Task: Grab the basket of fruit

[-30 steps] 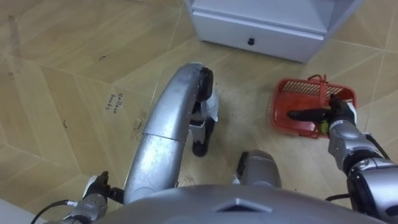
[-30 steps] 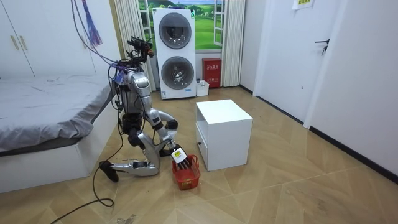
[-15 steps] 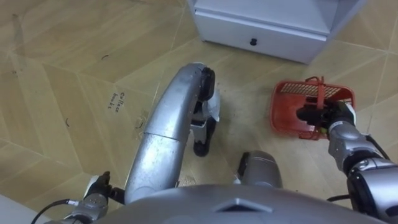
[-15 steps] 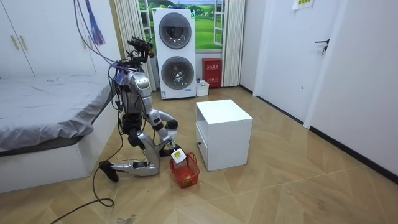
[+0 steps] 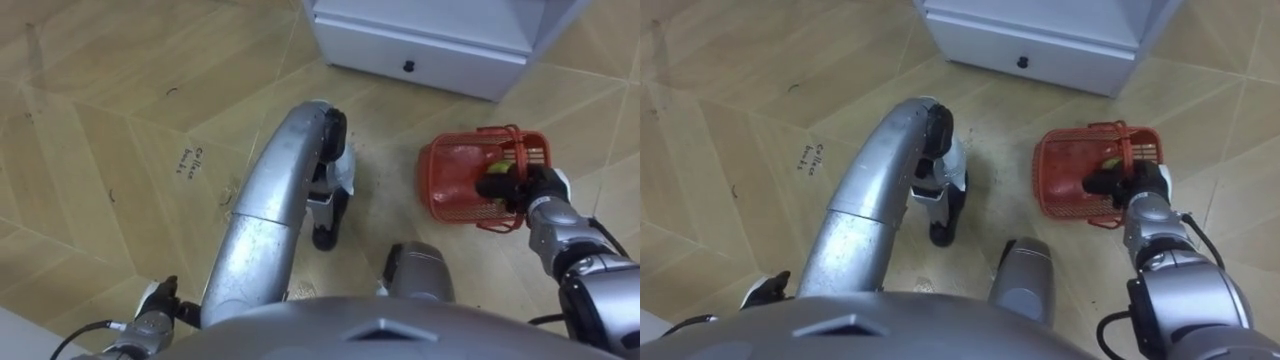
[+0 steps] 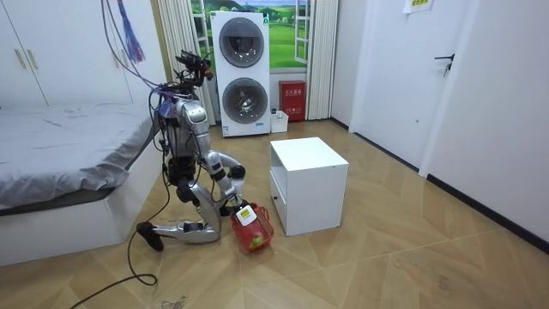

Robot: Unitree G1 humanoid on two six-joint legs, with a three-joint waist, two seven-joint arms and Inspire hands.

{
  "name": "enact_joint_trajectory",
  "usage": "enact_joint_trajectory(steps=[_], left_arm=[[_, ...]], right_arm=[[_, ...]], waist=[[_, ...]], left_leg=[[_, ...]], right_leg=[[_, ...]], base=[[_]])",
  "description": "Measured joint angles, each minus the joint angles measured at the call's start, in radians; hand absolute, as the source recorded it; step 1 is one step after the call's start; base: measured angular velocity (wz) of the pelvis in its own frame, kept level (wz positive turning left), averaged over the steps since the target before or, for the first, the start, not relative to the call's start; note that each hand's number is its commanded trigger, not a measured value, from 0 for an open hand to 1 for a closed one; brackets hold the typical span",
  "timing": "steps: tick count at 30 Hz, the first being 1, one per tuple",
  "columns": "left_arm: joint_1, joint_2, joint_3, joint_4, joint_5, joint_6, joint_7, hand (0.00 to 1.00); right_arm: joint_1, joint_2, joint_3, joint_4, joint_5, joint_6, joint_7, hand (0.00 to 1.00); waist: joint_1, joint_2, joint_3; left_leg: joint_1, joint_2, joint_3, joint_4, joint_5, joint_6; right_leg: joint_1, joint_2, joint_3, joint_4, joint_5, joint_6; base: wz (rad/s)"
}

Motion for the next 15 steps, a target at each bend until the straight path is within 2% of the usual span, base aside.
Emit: enact_joint_trajectory(steps=[8, 9, 15], left_arm=[[-0.009, -0.011, 0.000, 0.001, 0.001, 0.011, -0.005, 0.00], [-0.017, -0.012, 0.001, 0.001, 0.000, 0.016, -0.006, 0.00], [-0.061, -0.014, 0.002, 0.000, -0.001, 0.011, 0.001, 0.00]], right_arm=[[0.001, -0.007, 0.001, 0.008, -0.002, 0.009, 0.000, 1.00], [0.001, -0.003, 0.001, 0.007, -0.002, 0.009, -0.001, 1.00], [-0.004, 0.008, 0.001, 0.005, 0.001, 0.009, -0.002, 1.00]], waist=[[-0.001, 0.002, -0.0011], [-0.001, -0.003, 0.0019], [-0.002, -0.013, 0.0068]], left_leg=[[0.004, 0.001, -0.001, 0.000, 0.003, -0.001], [0.004, 0.001, -0.002, 0.000, 0.003, -0.001], [0.010, 0.001, -0.003, 0.005, 0.004, 0.001]], right_leg=[[0.003, 0.003, 0.001, 0.003, 0.000, -0.001], [0.003, 0.003, 0.006, 0.004, 0.000, -0.001], [0.019, 0.006, 0.009, 0.004, 0.000, -0.001]], base=[[0.00], [0.00], [-0.01]])
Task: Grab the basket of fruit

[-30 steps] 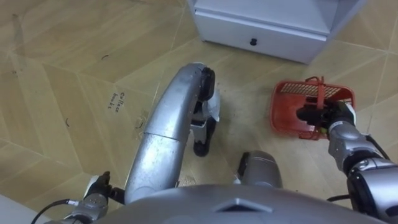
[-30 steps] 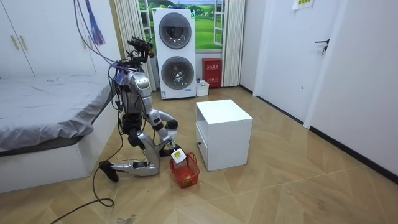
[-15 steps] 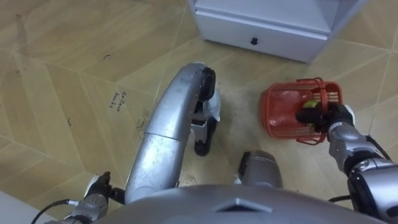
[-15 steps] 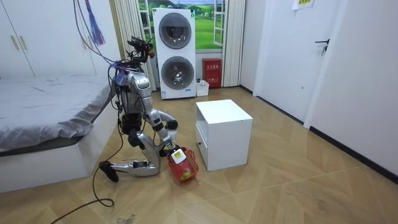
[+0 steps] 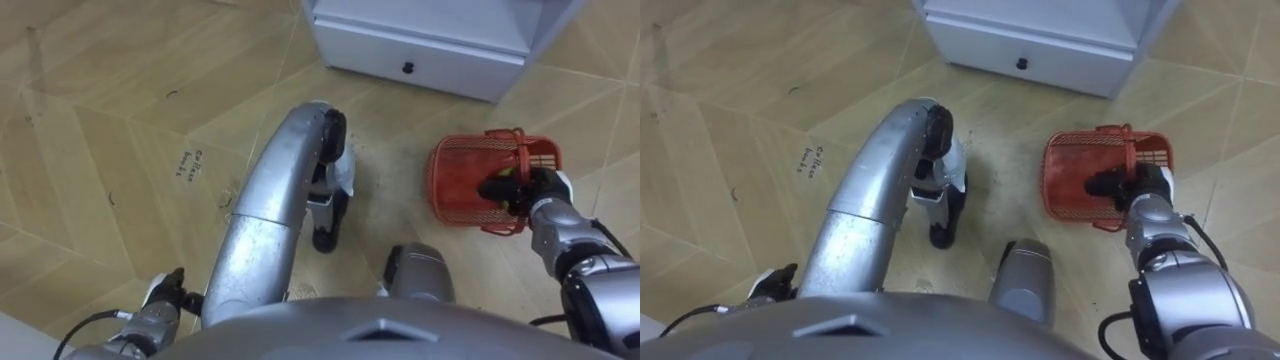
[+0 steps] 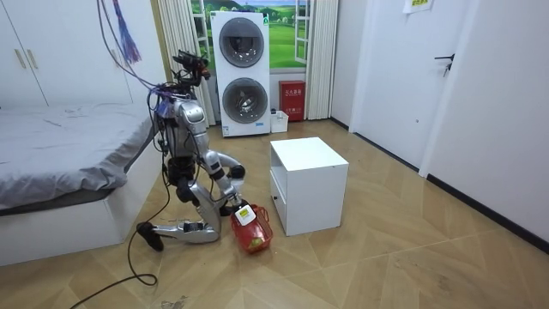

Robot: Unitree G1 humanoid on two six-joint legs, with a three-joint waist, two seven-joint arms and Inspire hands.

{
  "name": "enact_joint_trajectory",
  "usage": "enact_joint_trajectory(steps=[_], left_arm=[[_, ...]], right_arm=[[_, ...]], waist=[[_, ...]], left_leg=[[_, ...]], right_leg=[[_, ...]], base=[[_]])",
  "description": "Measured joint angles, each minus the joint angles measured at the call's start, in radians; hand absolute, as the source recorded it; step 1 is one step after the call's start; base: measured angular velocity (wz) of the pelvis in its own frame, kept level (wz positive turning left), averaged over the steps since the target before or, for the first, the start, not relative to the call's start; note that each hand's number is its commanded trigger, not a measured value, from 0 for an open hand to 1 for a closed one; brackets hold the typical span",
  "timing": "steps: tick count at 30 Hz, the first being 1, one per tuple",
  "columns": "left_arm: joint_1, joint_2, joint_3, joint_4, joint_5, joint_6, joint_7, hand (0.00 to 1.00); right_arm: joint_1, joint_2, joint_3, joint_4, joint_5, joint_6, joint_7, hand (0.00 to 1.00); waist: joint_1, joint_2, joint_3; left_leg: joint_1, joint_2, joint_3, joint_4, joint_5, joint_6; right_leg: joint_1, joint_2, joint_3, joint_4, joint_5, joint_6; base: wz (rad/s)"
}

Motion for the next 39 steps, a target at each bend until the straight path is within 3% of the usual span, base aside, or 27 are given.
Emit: enact_joint_trajectory(steps=[5, 7, 11, 16, 21, 24, 26, 27, 28, 29, 30, 31, 32, 33, 35, 37, 38, 39], left_arm=[[-0.015, 0.000, 0.000, -0.018, 0.000, 0.002, 0.001, 0.00], [-0.028, 0.001, 0.002, -0.019, 0.000, 0.004, 0.003, 0.00], [-0.047, 0.001, 0.011, -0.020, 0.002, 0.006, 0.002, 0.00], [-0.077, 0.012, 0.038, -0.025, 0.001, 0.010, 0.003, 0.00], [-0.097, 0.027, 0.079, -0.050, 0.003, 0.024, 0.005, 0.00], [-0.088, 0.025, 0.089, -0.080, 0.012, 0.048, 0.004, 0.00], [-0.062, 0.022, 0.127, -0.112, 0.017, 0.071, 0.003, 0.00], [-0.052, 0.021, 0.140, -0.119, 0.019, 0.077, 0.002, 0.00], [-0.031, 0.022, 0.170, -0.142, 0.023, 0.086, 0.003, 0.00], [-0.013, 0.022, 0.206, -0.167, 0.022, 0.095, 0.005, 0.00], [-0.008, 0.021, 0.220, -0.177, 0.022, 0.101, 0.006, 0.00], [-0.001, 0.021, 0.239, -0.186, 0.026, 0.109, 0.020, 0.00], [0.003, 0.022, 0.246, -0.186, 0.031, 0.113, 0.027, 0.00], [0.009, 0.030, 0.253, -0.193, 0.033, 0.120, 0.041, 0.00], [0.019, 0.039, 0.258, -0.189, 0.031, 0.120, 0.059, 0.00], [0.031, 0.028, 0.267, -0.181, 0.031, 0.114, 0.071, 0.00], [0.032, 0.025, 0.269, -0.181, 0.031, 0.110, 0.074, 0.00], [0.034, 0.022, 0.283, -0.181, 0.030, 0.091, 0.085, 0.00]], right_arm=[[-0.021, 0.008, 0.020, -0.038, -0.008, 0.009, -0.001, 1.00], [-0.033, 0.012, 0.031, -0.089, -0.009, 0.011, -0.007, 1.00], [-0.046, 0.016, 0.032, -0.188, -0.032, 0.012, -0.015, 1.00], [-0.076, 0.016, 0.029, -0.336, -0.098, 0.017, -0.034, 1.00], [-0.080, 0.016, 0.034, -0.435, -0.112, 0.022, -0.042, 1.00], [-0.083, 0.017, 0.037, -0.443, -0.120, 0.034, -0.041, 1.00], [-0.081, 0.016, 0.039, -0.493, -0.119, 0.058, -0.042, 1.00], [-0.081, 0.016, 0.039, -0.505, -0.120, 0.075, -0.041, 1.00], [-0.076, 0.021, 0.041, -0.518, -0.126, 0.133, -0.035, 1.00], [-0.040, 0.028, 0.041, -0.560, -0.137, 0.162, -0.031, 1.00], [-0.015, 0.029, 0.041, -0.585, -0.148, 0.171, -0.030, 1.00], [0.037, 0.032, 0.041, -0.629, -0.170, 0.177, -0.030, 1.00], [0.067, 0.032, 0.041, -0.662, -0.188, 0.182, -0.030, 1.00], [0.124, 0.031, 0.040, -0.755, -0.223, 0.200, -0.030, 1.00], [0.172, 0.031, 0.039, -0.885, -0.257, 0.200, -0.033, 1.00], [0.173, 0.027, 0.034, -0.931, -0.280, 0.183, -0.043, 1.00], [0.177, 0.022, 0.034, -0.945, -0.278, 0.183, -0.044, 1.00], [0.188, 0.021, 0.034, -0.964, -0.274, 0.183, -0.041, 1.00]], waist=[[-0.001, -0.015, 0.0018], [-0.007, -0.025, 0.0073], [-0.022, -0.035, 0.0093], [-0.049, -0.036, 0.0057], [-0.051, -0.031, 0.0017], [-0.048, -0.022, -0.0032], [-0.056, -0.011, -0.0103], [-0.058, -0.008, -0.0123], [-0.066, -0.006, -0.0140], [-0.073, -0.005, -0.0150], [-0.072, -0.004, -0.0159], [-0.070, 0.000, -0.0175], [-0.070, 0.003, -0.0196], [-0.072, 0.004, -0.0203], [-0.074, 0.013, -0.0185], [-0.074, 0.045, -0.0319], [-0.076, 0.051, -0.0352], [-0.076, 0.054, -0.0359]], left_leg=[[0.003, 0.000, -0.008, 0.008, 0.002, 0.004], [0.008, -0.003, -0.015, 0.016, 0.001, 0.005], [0.029, -0.004, -0.017, 0.027, -0.009, 0.020], [0.045, -0.005, -0.016, 0.039, -0.021, 0.042], [0.059, 0.006, -0.019, -0.007, -0.019, 0.053], [0.126, 0.016, -0.018, -0.121, -0.013, 0.060], [0.216, 0.024, -0.021, -0.273, 0.005, 0.063], [0.245, 0.026, -0.021, -0.316, 0.012, 0.065], [0.311, 0.025, -0.022, -0.417, 0.026, 0.067], [0.379, 0.020, -0.020, -0.520, 0.050, 0.074], [0.415, 0.017, -0.020, -0.574, 0.061, 0.075], [0.493, 0.015, -0.021, -0.677, 0.081, 0.080], [0.533, 0.014, -0.023, -0.725, 0.091, 0.086], [0.615, 0.011, -0.034, -0.828, 0.112, 0.084], [0.738, 0.008, -0.073, -0.955, 0.141, 0.065], [0.905, 0.007, -0.161, -1.107, 0.178, 0.034], [0.942, 0.008, -0.188, -1.142, 0.191, 0.030], [1.012, 0.009, -0.244, -1.209, 0.219, 0.015]], right_leg=[[0.010, 0.010, 0.008, 0.003, -0.002, -0.005], [0.022, 0.016, 0.007, 0.002, -0.004, -0.009], [0.052, 0.017, 0.007, -0.007, -0.004, -0.009], [0.075, 0.019, 0.008, -0.016, -0.005, -0.010], [0.069, 0.071, 0.048, -0.105, -0.040, 0.004], [0.074, 0.092, 0.085, -0.273, -0.040, 0.005], [0.112, 0.093, 0.099, -0.515, -0.036, 0.012], [0.133, 0.094, 0.099, -0.590, -0.032, 0.019], [0.175, 0.099, 0.099, -0.748, 0.003, 0.030], [0.209, 0.100, 0.110, -0.879, 0.082, 0.040], [0.222, 0.101, 0.115, -0.938, 0.133, 0.047], [0.248, 0.102, 0.117, -1.030, 0.263, 0.055], [0.255, 0.102, 0.118, -1.064, 0.337, 0.060], [0.256, 0.103, 0.119, -1.102, 0.444, 0.064], [0.219, 0.110, 0.110, -1.075, 0.435, 0.044], [0.171, 0.108, 0.068, -1.094, 0.374, 0.030], [0.159, 0.100, 0.048, -1.123, 0.355, 0.031], [0.142, 0.089, 0.028, -1.206, 0.320, 0.034]], base=[[-0.01], [-0.05], [-0.03], [-0.02], [-0.07], [-0.28], [-0.44], [-0.40], [-0.35], [-0.33], [-0.33], [-0.31], [-0.43], [-0.58], [-0.76], [-0.82], [-0.62], [-0.51]])
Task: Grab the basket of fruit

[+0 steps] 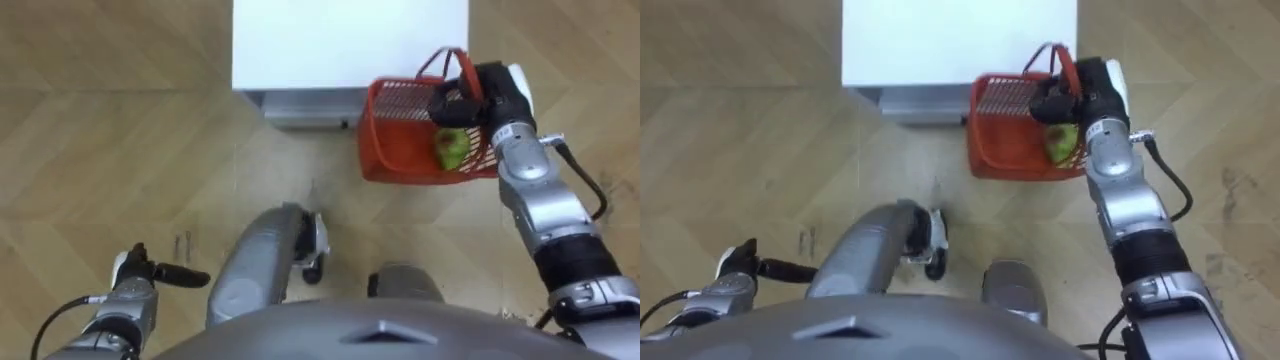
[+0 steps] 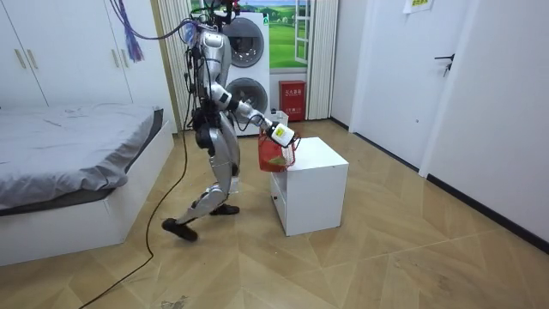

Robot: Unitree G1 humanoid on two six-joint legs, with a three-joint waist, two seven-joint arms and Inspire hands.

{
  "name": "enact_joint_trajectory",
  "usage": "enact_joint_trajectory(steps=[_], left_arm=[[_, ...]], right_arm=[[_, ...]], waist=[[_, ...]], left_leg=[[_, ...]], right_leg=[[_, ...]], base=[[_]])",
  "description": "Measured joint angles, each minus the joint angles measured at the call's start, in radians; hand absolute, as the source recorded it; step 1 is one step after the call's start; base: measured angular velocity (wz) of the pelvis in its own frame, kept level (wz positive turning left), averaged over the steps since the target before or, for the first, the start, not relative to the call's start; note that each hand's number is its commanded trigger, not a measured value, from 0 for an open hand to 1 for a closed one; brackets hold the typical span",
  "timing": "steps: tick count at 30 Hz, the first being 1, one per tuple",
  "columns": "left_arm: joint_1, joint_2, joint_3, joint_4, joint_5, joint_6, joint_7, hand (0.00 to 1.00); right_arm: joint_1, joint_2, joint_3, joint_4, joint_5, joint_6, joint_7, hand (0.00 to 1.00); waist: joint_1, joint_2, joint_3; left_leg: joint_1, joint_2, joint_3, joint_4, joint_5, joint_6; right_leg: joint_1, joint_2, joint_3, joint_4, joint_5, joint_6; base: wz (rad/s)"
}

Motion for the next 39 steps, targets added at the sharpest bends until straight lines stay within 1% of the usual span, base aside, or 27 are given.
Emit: enact_joint_trajectory(steps=[1, 2, 3, 4, 5, 6, 7, 8, 9, 10, 11, 12, 13, 14, 15, 16, 17, 18, 19, 20, 22, 23, 27, 30, 36, 37, 39], left_arm=[[0.009, -0.007, 0.021, -0.003, 0.002, -0.017, 0.014, 0.00], [0.017, -0.008, 0.034, -0.015, 0.002, -0.021, 0.028, 0.00], [0.018, -0.007, 0.036, -0.020, 0.002, -0.022, 0.034, 0.00], [0.018, -0.018, 0.034, -0.022, -0.005, -0.026, 0.048, 0.00], [0.027, -0.021, 0.031, -0.023, -0.006, -0.030, 0.051, 0.00], [0.034, -0.021, 0.031, -0.027, -0.006, -0.030, 0.052, 0.00], [0.042, -0.023, 0.029, -0.041, -0.008, -0.031, 0.052, 0.00], [0.062, -0.017, 0.027, -0.059, -0.008, -0.026, 0.061, 0.00], [0.075, -0.018, 0.025, -0.066, -0.007, -0.020, 0.067, 0.00], [0.090, -0.023, 0.014, -0.075, -0.004, -0.005, 0.071, 0.00], [0.101, -0.030, 0.003, -0.084, 0.007, 0.004, 0.073, 0.00], [0.106, -0.032, 0.003, -0.086, 0.014, 0.005, 0.073, 0.00], [0.112, -0.035, 0.010, -0.086, 0.029, 0.006, 0.073, 0.00], [0.116, -0.037, 0.017, -0.088, 0.031, 0.007, 0.072, 0.00], [0.130, -0.040, 0.027, -0.091, 0.030, 0.010, 0.071, 0.00], [0.140, -0.039, 0.030, -0.093, 0.029, 0.011, 0.069, 0.00], [0.138, -0.040, 0.029, -0.100, 0.029, 0.011, 0.063, 0.00], [0.133, -0.040, 0.028, -0.109, 0.030, 0.011, 0.060, 0.00], [0.119, -0.038, 0.029, -0.116, 0.030, 0.009, 0.058, 0.00], [0.110, -0.040, 0.029, -0.120, 0.032, 0.008, 0.057, 0.00], [0.106, -0.049, 0.027, -0.122, 0.032, 0.013, 0.049, 0.00], [0.107, -0.053, 0.026, -0.122, 0.030, 0.016, 0.045, 0.00], [0.105, -0.051, 0.024, -0.122, 0.030, 0.026, 0.044, 0.00], [0.106, -0.052, 0.029, -0.118, 0.032, 0.028, 0.044, 0.00], [0.116, -0.052, 0.030, -0.085, 0.034, 0.035, 0.044, 0.00], [0.116, -0.052, 0.029, -0.069, 0.053, 0.035, 0.042, 0.00], [0.124, -0.052, 0.027, -0.063, 0.053, 0.049, 0.040, 0.00]], right_arm=[[0.004, 0.003, 0.000, -0.026, 0.000, -0.001, -0.001, 1.00], [0.004, 0.008, 0.002, -0.068, 0.001, -0.004, -0.004, 1.00], [0.004, 0.011, 0.002, -0.094, 0.005, -0.009, -0.008, 1.00], [0.005, 0.010, 0.005, -0.134, 0.018, -0.014, -0.019, 1.00], [0.001, 0.016, 0.016, -0.144, 0.046, -0.021, -0.029, 1.00], [0.002, 0.013, 0.023, -0.146, 0.060, -0.024, -0.030, 1.00], [0.000, 0.003, 0.024, -0.148, 0.096, -0.037, -0.029, 1.00], [-0.001, 0.008, 0.026, -0.148, 0.104, -0.042, -0.028, 1.00], [-0.002, 0.012, 0.027, -0.149, 0.103, -0.043, -0.023, 1.00], [-0.002, 0.017, 0.026, -0.151, 0.103, -0.045, -0.020, 1.00], [-0.002, 0.019, 0.025, -0.152, 0.103, -0.046, -0.017, 1.00], [-0.006, 0.019, 0.025, -0.153, 0.102, -0.046, -0.015, 1.00], [-0.008, 0.020, 0.026, -0.177, 0.094, -0.046, -0.007, 1.00], [-0.006, 0.021, 0.026, -0.195, 0.087, -0.046, -0.004, 1.00], [-0.001, 0.024, 0.026, -0.219, 0.077, -0.045, 0.001, 1.00], [-0.017, 0.026, 0.028, -0.223, 0.078, -0.046, 0.001, 1.00], [-0.030, 0.027, 0.030, -0.223, 0.089, -0.046, 0.003, 1.00], [-0.034, 0.027, 0.030, -0.227, 0.101, -0.046, 0.004, 1.00], [-0.035, 0.032, 0.028, -0.229, 0.118, -0.048, 0.008, 1.00], [-0.037, 0.035, 0.035, -0.243, 0.123, -0.048, 0.019, 1.00], [-0.036, 0.036, 0.046, -0.267, 0.138, -0.048, 0.031, 1.00], [-0.037, 0.035, 0.045, -0.280, 0.143, -0.048, 0.041, 1.00], [-0.037, 0.036, 0.046, -0.293, 0.146, -0.047, 0.069, 1.00], [-0.036, 0.037, 0.054, -0.290, 0.132, -0.045, 0.094, 1.00], [-0.034, 0.050, 0.075, -0.224, 0.119, -0.039, 0.131, 1.00], [-0.034, 0.053, 0.079, -0.209, 0.120, -0.038, 0.131, 1.00], [-0.034, 0.057, 0.085, -0.203, 0.123, -0.038, 0.130, 1.00]], waist=[[-0.003, 0.002, -0.0013], [-0.015, -0.003, -0.0038], [-0.020, -0.010, -0.0032], [-0.026, -0.009, -0.0040], [-0.023, -0.016, -0.0023], [-0.027, -0.022, -0.0048], [-0.027, -0.028, -0.0030], [-0.021, -0.052, -0.0120], [-0.018, -0.055, -0.0144], [-0.016, -0.055, -0.0135], [0.009, -0.051, -0.0155], [0.029, -0.049, -0.0152], [0.056, -0.045, -0.0125], [0.055, -0.037, -0.0118], [0.045, -0.028, -0.0165], [0.041, -0.030, -0.0130], [0.031, -0.040, -0.0098], [0.025, -0.033, -0.0133], [0.035, -0.043, -0.0158], [0.043, -0.049, -0.0136], [0.052, -0.054, -0.0116], [0.057, -0.055, -0.0119], [0.063, -0.052, -0.0085], [0.079, -0.051, -0.0055], [0.089, -0.051, -0.0043], [0.091, -0.051, -0.0044], [0.093, -0.051, -0.0042]], left_leg=[[0.052, 0.011, -0.044, -0.045, 0.016, -0.019], [0.065, 0.024, -0.066, -0.051, 0.022, -0.028], [0.065, 0.027, -0.064, -0.046, 0.021, -0.030], [0.068, 0.051, -0.037, -0.039, 0.017, -0.052], [0.076, 0.082, 0.014, -0.045, 0.023, -0.067], [0.081, 0.080, 0.018, -0.070, 0.028, -0.075], [0.076, 0.068, 0.029, -0.136, 0.053, -0.072], [0.086, 0.076, 0.042, -0.157, 0.078, -0.057], [0.100, 0.078, 0.042, -0.168, 0.083, -0.054], [0.129, 0.080, 0.022, -0.197, 0.096, -0.050], [0.164, 0.084, -0.028, -0.234, 0.104, -0.054], [0.173, 0.087, -0.058, -0.243, 0.104, -0.056], [0.183, 0.096, -0.110, -0.251, 0.104, -0.060], [0.188, 0.101, -0.130, -0.251, 0.103, -0.064], [0.213, 0.111, -0.122, -0.271, 0.105, -0.077], [0.234, 0.113, -0.079, -0.277, 0.109, -0.087], [0.243, 0.114, -0.034, -0.310, 0.116, -0.092], [0.243, 0.115, -0.018, -0.349, 0.139, -0.092], [0.257, 0.115, 0.015, -0.380, 0.171, -0.072], [0.268, 0.112, 0.016, -0.395, 0.176, -0.068], [0.278, 0.101, 0.015, -0.396, 0.178, -0.065], [0.282, 0.092, 0.014, -0.396, 0.179, -0.064], [0.284, 0.077, 0.013, -0.396, 0.180, -0.059], [0.279, 0.077, 0.006, -0.396, 0.177, -0.050], [0.258, 0.074, -0.018, -0.386, 0.177, -0.053], [0.252, 0.074, -0.021, -0.376, 0.177, -0.053], [0.241, 0.074, -0.024, -0.372, 0.177, -0.053]], right_leg=[[-0.017, -0.007, -0.023, -0.128, -0.012, 0.000], [-0.020, -0.003, -0.046, -0.312, -0.007, 0.004], [-0.019, 0.001, -0.048, -0.396, -0.007, 0.009], [0.019, 0.013, -0.079, -0.436, 0.008, -0.018], [0.066, 0.033, -0.092, -0.481, 0.028, -0.033], [0.092, 0.041, -0.090, -0.506, 0.031, -0.035], [0.137, 0.057, -0.086, -0.555, 0.033, -0.038], [0.167, 0.063, -0.091, -0.600, 0.038, -0.041], [0.183, 0.067, -0.099, -0.624, 0.049, -0.038], [0.199, 0.080, -0.121, -0.647, 0.075, -0.032], [0.189, 0.088, -0.136, -0.637, 0.082, -0.030], [0.178, 0.099, -0.137, -0.661, 0.086, -0.037], [0.134, 0.127, -0.133, -0.738, 0.117, -0.073], [0.118, 0.139, -0.130, -0.755, 0.185, -0.086], [0.147, 0.137, -0.171, -0.758, 0.221, -0.099], [0.186, 0.136, -0.170, -0.775, 0.225, -0.104], [0.213, 0.134, -0.147, -0.783, 0.225, -0.103], [0.222, 0.134, -0.139, -0.788, 0.225, -0.103], [0.228, 0.131, -0.136, -0.792, 0.220, -0.094], [0.229, 0.130, -0.149, -0.792, 0.222, -0.091], [0.240, 0.125, -0.152, -0.799, 0.221, -0.089], [0.249, 0.122, -0.154, -0.810, 0.217, -0.081], [0.257, 0.109, -0.166, -0.808, 0.209, -0.068], [0.256, 0.109, -0.179, -0.808, 0.207, -0.065], [0.256, 0.111, -0.225, -0.805, 0.207, -0.065], [0.253, 0.111, -0.232, -0.805, 0.207, -0.065], [0.246, 0.111, -0.236, -0.804, 0.207, -0.065]], base=[[-0.48], [-0.28], [0.00], [0.11], [0.24], [0.47], [0.53], [0.45], [0.29], [0.07], [-0.14], [-0.60], [-0.50], [-0.21], [0.11], [0.23], [0.23], [0.28], [0.15], [0.00], [-0.02], [0.00], [0.11], [0.06], [0.16], [0.07], [0.07]])
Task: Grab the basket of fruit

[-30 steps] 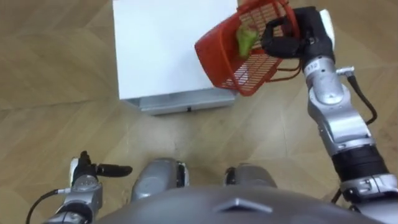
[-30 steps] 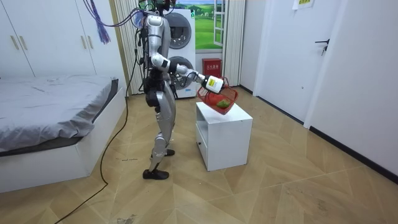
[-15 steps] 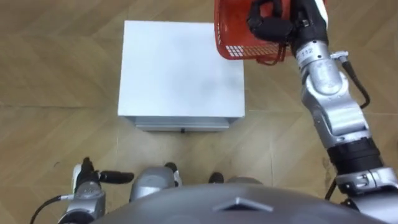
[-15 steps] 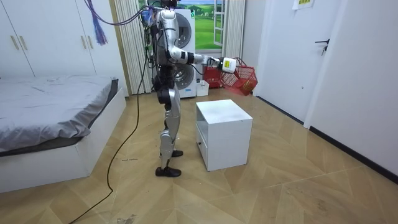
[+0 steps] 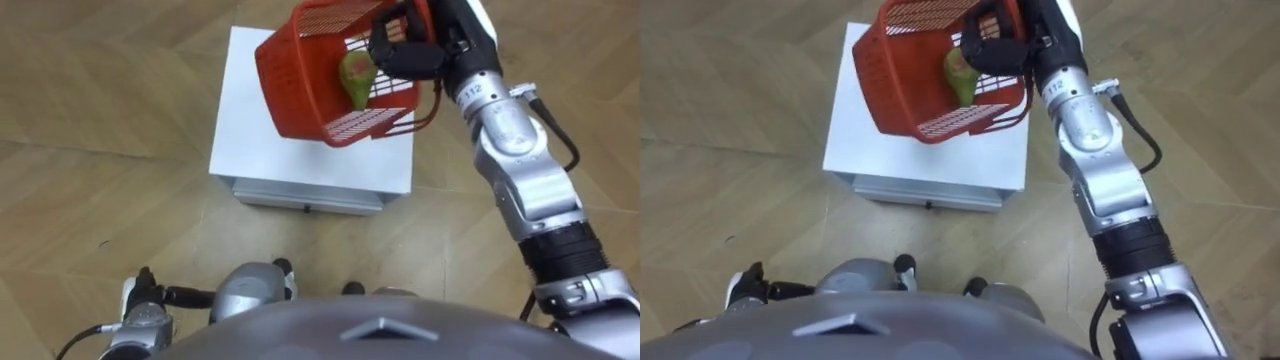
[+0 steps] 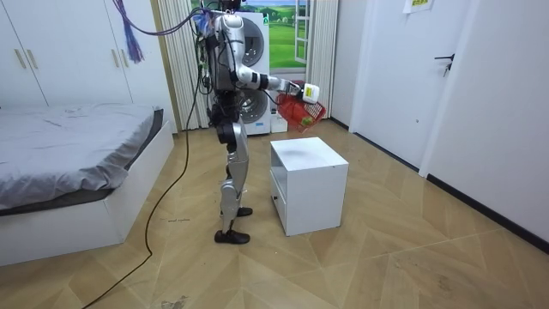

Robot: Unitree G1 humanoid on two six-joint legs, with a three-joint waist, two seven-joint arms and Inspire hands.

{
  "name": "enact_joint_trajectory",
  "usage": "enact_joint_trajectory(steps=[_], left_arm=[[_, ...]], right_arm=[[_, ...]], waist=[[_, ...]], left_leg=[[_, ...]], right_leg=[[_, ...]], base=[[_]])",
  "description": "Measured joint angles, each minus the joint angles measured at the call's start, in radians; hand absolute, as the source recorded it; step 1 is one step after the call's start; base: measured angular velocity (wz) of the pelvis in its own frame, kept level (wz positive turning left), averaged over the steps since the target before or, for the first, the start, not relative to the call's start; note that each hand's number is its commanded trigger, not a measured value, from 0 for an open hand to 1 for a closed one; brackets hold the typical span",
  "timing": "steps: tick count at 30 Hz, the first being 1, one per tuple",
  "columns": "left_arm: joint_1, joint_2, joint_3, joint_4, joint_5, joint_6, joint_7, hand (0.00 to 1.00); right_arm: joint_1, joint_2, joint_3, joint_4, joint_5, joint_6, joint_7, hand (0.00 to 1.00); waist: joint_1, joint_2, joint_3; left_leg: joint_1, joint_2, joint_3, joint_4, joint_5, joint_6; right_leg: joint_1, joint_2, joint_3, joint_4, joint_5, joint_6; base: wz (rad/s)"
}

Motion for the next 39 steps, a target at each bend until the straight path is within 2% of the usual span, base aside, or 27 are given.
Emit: enact_joint_trajectory(steps=[2, 5, 7, 12, 16, 20, 22, 33, 34, 35, 36, 37, 39], left_arm=[[0.000, 0.002, -0.007, 0.007, 0.005, 0.009, -0.007, 0.00], [0.001, 0.004, -0.012, 0.016, 0.021, 0.017, -0.023, 0.00], [-0.001, 0.009, -0.026, 0.023, 0.030, 0.021, -0.025, 0.00], [0.001, 0.010, -0.035, 0.036, 0.046, 0.027, -0.027, 0.00], [0.008, 0.011, -0.046, 0.044, 0.042, 0.026, -0.027, 0.00], [0.013, 0.015, -0.071, 0.073, 0.040, 0.022, -0.027, 0.00], [0.018, 0.016, -0.074, 0.072, 0.040, 0.022, -0.027, 0.00], [0.021, 0.027, -0.076, 0.069, 0.039, 0.019, -0.027, 0.00], [0.021, 0.027, -0.081, 0.069, 0.038, 0.019, -0.028, 0.00], [0.021, 0.027, -0.084, 0.068, 0.037, 0.019, -0.028, 0.00], [0.021, 0.027, -0.093, 0.067, 0.037, 0.019, -0.028, 0.00], [0.022, 0.028, -0.093, 0.066, 0.038, 0.019, -0.031, 0.00], [0.022, 0.030, -0.093, 0.062, 0.043, 0.020, -0.044, 0.00]], right_arm=[[-0.007, 0.003, 0.002, 0.014, 0.002, 0.000, 0.000, 1.00], [-0.020, 0.014, 0.013, 0.089, 0.030, 0.001, -0.004, 1.00], [-0.023, 0.025, 0.040, 0.129, 0.034, 0.001, -0.012, 1.00], [-0.022, 0.041, 0.073, 0.149, 0.032, 0.007, -0.013, 1.00], [-0.023, 0.050, 0.078, 0.196, 0.032, 0.003, -0.015, 1.00], [-0.023, 0.062, 0.078, 0.263, 0.032, 0.004, -0.022, 1.00], [-0.022, 0.064, 0.079, 0.293, 0.028, 0.004, -0.034, 1.00], [-0.009, 0.071, 0.079, 0.300, 0.033, 0.002, -0.079, 1.00], [-0.009, 0.068, 0.078, 0.300, 0.032, 0.002, -0.081, 0.74], [-0.009, 0.067, 0.078, 0.300, 0.033, 0.002, -0.081, 0.59], [-0.008, 0.065, 0.078, 0.301, 0.033, 0.002, -0.083, 0.08], [-0.005, 0.066, 0.078, 0.303, 0.032, 0.002, -0.087, 0.00], [-0.003, 0.066, 0.079, 0.303, 0.032, 0.002, -0.087, 0.00]], waist=[[0.002, -0.003, 0.0014], [0.025, -0.008, 0.0016], [0.028, -0.010, 0.0014], [0.048, -0.009, 0.0020], [0.050, -0.005, 0.0059], [0.046, -0.003, 0.0070], [0.047, 0.002, 0.0102], [0.045, 0.019, 0.0137], [0.045, 0.023, 0.0126], [0.045, 0.026, 0.0122], [0.045, 0.031, 0.0126], [0.047, 0.034, 0.0114], [0.049, 0.035, 0.0113]], left_leg=[[-0.013, -0.001, -0.006, 0.003, 0.000, 0.000], [-0.018, -0.001, -0.010, 0.007, -0.002, 0.000], [-0.032, -0.004, -0.027, 0.021, -0.006, 0.000], [-0.063, -0.010, -0.029, 0.038, -0.010, 0.004], [-0.108, -0.012, -0.030, 0.075, -0.028, 0.013], [-0.140, -0.013, -0.029, 0.105, -0.034, 0.020], [-0.152, -0.014, -0.029, 0.119, -0.038, 0.026], [-0.188, -0.014, -0.024, 0.180, -0.063, 0.041], [-0.195, -0.014, -0.024, 0.193, -0.069, 0.043], [-0.199, -0.014, -0.024, 0.200, -0.072, 0.044], [-0.200, -0.014, -0.024, 0.208, -0.075, 0.047], [-0.200, -0.015, -0.023, 0.210, -0.076, 0.049], [-0.200, -0.017, -0.018, 0.210, -0.077, 0.052]], right_leg=[[-0.008, -0.001, -0.012, 0.001, 0.000, 0.000], [-0.009, -0.002, -0.029, 0.001, 0.000, 0.000], [-0.011, -0.004, -0.051, 0.000, 0.000, 0.000], [-0.030, -0.009, -0.060, 0.001, 0.000, 0.000], [-0.065, -0.015, -0.072, 0.034, -0.006, 0.009], [-0.093, -0.020, -0.074, 0.049, -0.006, 0.010], [-0.098, -0.023, -0.075, 0.049, -0.007, 0.010], [-0.120, -0.030, -0.081, 0.089, -0.008, 0.015], [-0.123, -0.030, -0.086, 0.094, -0.008, 0.015], [-0.126, -0.030, -0.086, 0.098, -0.008, 0.016], [-0.128, -0.032, -0.088, 0.105, -0.008, 0.016], [-0.128, -0.034, -0.089, 0.107, -0.008, 0.016], [-0.137, -0.039, -0.089, 0.120, -0.008, 0.017]], base=[[0.09], [0.06], [0.22], [0.03], [0.01], [0.00], [0.00], [-0.01], [0.00], [0.00], [0.00], [0.00], [-0.06]])
